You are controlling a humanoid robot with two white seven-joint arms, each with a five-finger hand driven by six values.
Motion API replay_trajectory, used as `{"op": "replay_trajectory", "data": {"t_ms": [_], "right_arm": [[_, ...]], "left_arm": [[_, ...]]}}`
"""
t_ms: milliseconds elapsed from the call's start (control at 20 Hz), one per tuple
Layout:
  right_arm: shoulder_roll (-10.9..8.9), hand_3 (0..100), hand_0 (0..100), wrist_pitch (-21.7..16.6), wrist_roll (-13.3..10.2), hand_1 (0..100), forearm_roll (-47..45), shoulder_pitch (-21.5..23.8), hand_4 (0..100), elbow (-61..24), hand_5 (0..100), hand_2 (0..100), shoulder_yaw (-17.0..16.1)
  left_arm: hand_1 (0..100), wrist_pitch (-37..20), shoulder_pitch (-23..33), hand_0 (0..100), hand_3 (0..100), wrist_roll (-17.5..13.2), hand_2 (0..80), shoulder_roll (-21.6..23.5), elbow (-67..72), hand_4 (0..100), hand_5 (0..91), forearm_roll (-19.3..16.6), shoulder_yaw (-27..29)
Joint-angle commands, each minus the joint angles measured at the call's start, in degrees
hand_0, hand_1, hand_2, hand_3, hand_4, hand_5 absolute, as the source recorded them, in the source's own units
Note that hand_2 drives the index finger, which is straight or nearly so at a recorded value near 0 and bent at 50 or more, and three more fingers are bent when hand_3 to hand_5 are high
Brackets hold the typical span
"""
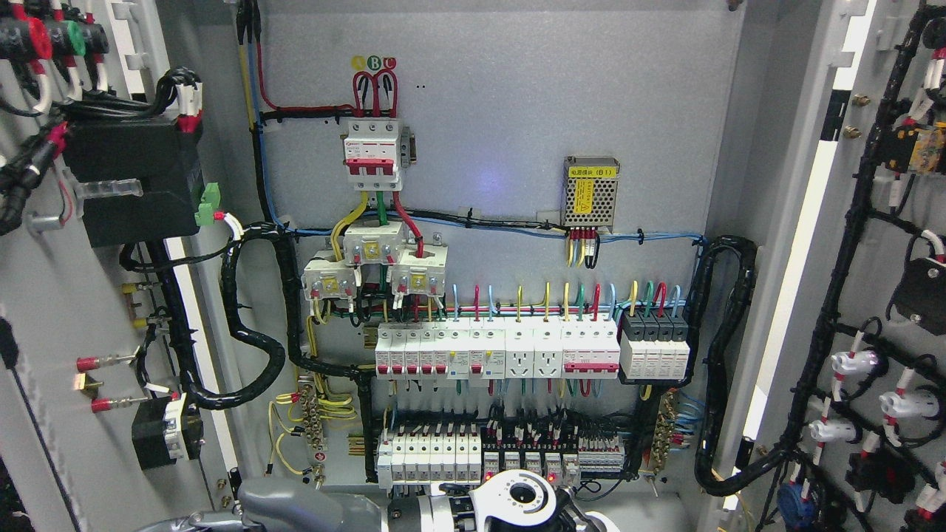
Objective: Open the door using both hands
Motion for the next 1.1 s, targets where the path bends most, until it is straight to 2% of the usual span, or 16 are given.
{"op": "replay_trajectory", "data": {"t_ms": [0,301,551,751,902,1052], "right_arm": [[2.11,0,0,-0.06,0.01,0,0.06,-0.11,0,0.63,0,0,0.87],[2.46,0,0,-0.15,0.01,0,1.56,-0.02,0,1.51,0,0,1.66],[1.32,0,0,-0.42,0.10,0,1.56,0.94,0,1.51,0,0,-1.24],[-3.24,0,0,-0.68,0.01,0,1.56,2.78,0,1.51,0,0,-3.70],[-6.32,0,0,-0.94,-0.08,0,1.12,4.45,0,0.90,0,0,-8.17],[-9.30,0,0,-3.13,0.01,0,1.29,5.16,0,0.02,0,0,-10.11]], "left_arm": [[0,-0.02,1.14,0,0,-0.03,0.0,0.00,0.35,0,0.0,0.00,0.00],[0,-0.02,1.14,0,0,-0.03,0.0,0.00,0.35,0,0.0,0.00,0.00],[0,-0.02,1.14,0,0,-0.03,0.0,0.00,0.35,0,0.0,0.00,0.00],[0,-0.02,1.14,0,0,-0.03,0.0,0.00,0.35,0,0.0,0.00,0.00],[0,-0.02,1.14,0,0,-0.03,0.0,0.00,0.35,0,0.0,0.00,0.00],[0,-0.02,1.14,0,0,-0.03,0.0,0.00,0.35,0,0.0,0.00,0.00]]}}
